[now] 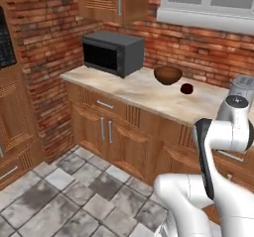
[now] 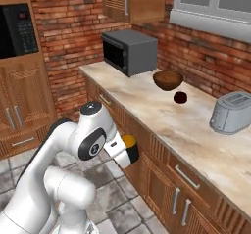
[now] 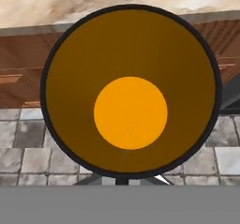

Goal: Clear the mugs and bowl far away from the sink.

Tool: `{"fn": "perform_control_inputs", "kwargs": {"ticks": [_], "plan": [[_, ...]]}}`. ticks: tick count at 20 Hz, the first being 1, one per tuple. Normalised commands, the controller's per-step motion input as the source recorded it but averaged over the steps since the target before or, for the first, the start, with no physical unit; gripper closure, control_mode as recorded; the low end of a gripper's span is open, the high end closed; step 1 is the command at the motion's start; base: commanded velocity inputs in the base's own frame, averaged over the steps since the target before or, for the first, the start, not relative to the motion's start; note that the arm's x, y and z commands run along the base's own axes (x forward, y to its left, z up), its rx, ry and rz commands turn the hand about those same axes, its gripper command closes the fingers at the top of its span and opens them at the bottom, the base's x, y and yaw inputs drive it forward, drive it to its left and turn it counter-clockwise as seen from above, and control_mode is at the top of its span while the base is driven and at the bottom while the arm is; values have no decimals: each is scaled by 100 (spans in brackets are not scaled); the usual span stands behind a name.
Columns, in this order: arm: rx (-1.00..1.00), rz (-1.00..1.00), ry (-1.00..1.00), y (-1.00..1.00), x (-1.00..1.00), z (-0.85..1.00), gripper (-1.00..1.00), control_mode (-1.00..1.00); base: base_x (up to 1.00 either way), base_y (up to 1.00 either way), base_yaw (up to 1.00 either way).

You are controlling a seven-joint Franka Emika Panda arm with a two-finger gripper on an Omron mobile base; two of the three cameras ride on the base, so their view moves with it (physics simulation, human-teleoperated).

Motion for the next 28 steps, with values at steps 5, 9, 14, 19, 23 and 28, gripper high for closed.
{"fn": "perform_control_inputs", "kwargs": {"ticks": [5,9,14,19,23,28], "plan": [[0,0,0,0,0,0,100,100,93,83,-34],[0,0,0,0,0,0,100,100,82,79,-30],[0,0,0,0,0,0,100,100,85,52,-28],[0,0,0,0,0,0,100,100,99,9,-22],[0,0,0,0,0,0,100,100,97,0,-17],[0,0,0,0,0,0,100,100,38,0,-7]]}}
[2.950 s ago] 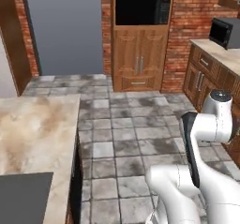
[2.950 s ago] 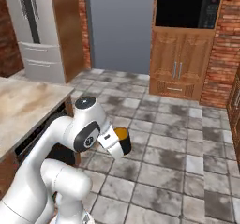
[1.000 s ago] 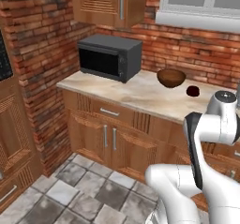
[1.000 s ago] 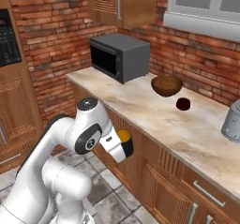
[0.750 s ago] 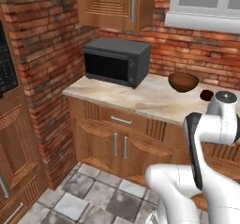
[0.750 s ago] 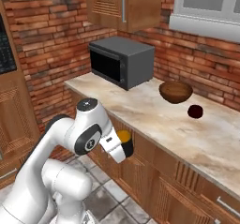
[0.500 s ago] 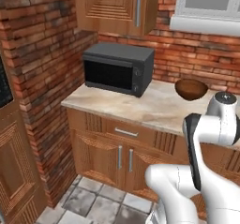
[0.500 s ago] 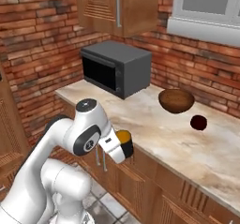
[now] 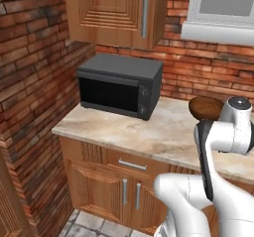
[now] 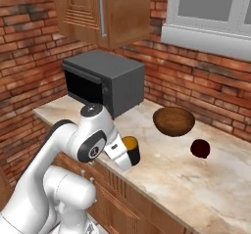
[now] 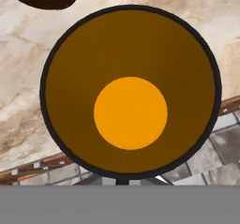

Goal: Clear the mugs and bowl far away from the sink.

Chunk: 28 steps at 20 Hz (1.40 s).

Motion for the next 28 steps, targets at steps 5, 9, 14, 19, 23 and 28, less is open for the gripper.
{"fn": "perform_control_inputs", "kwargs": {"ticks": [5,9,14,19,23,28], "plan": [[0,0,0,0,0,0,100,100,0,0,0],[0,0,0,0,0,0,100,100,0,0,-11],[0,0,0,0,0,0,100,100,6,5,-42],[0,0,0,0,0,0,100,100,42,30,-28],[0,0,0,0,0,0,100,100,47,5,-1],[0,0,0,0,0,0,100,-100,8,0,0]]}}
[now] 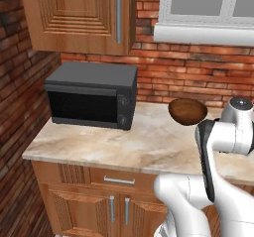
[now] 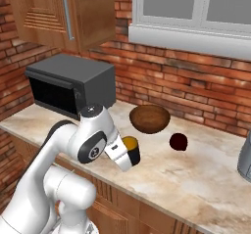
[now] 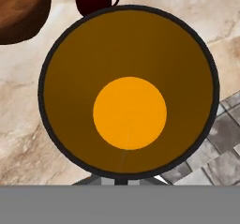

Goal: Clear the mugs and bowl far away from the sink.

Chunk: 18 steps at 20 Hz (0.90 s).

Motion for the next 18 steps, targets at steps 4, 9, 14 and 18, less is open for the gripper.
{"fn": "perform_control_inputs", "kwargs": {"ticks": [4,9,14,18], "plan": [[0,4,0,-4,12,0,100,-100,0,0,0],[1,19,-4,-7,43,-6,100,-100,0,0,0],[-1,28,1,-39,53,-23,100,-100,0,0,0],[-8,33,19,-59,53,-53,100,-100,0,0,0]]}}
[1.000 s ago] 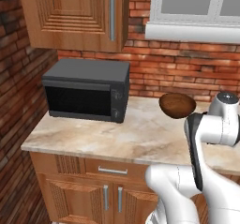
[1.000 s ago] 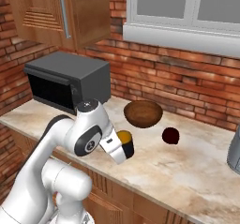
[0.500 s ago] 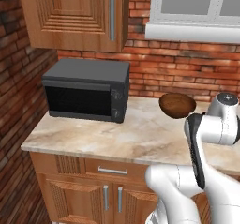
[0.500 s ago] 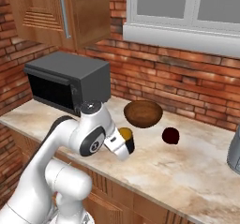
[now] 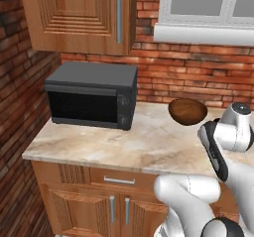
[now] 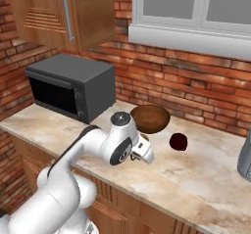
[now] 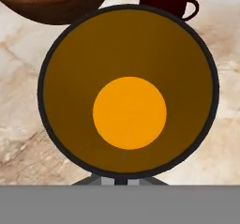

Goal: Clear the mugs and bowl far away from the sink.

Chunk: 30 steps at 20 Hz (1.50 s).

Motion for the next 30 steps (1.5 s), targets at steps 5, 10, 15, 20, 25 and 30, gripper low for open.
{"fn": "perform_control_inputs", "kwargs": {"ticks": [5,10,15,20,25,30], "plan": [[-14,40,26,-58,24,-63,100,-100,0,0,0],[-2,49,13,-37,4,-47,100,-100,0,0,0],[3,26,1,0,30,-7,100,-100,0,0,0],[0,7,-3,0,54,-15,100,-100,0,0,0],[0,0,0,-6,55,-27,100,-100,0,0,0],[0,0,0,-7,50,-26,100,-100,0,0,0]]}}
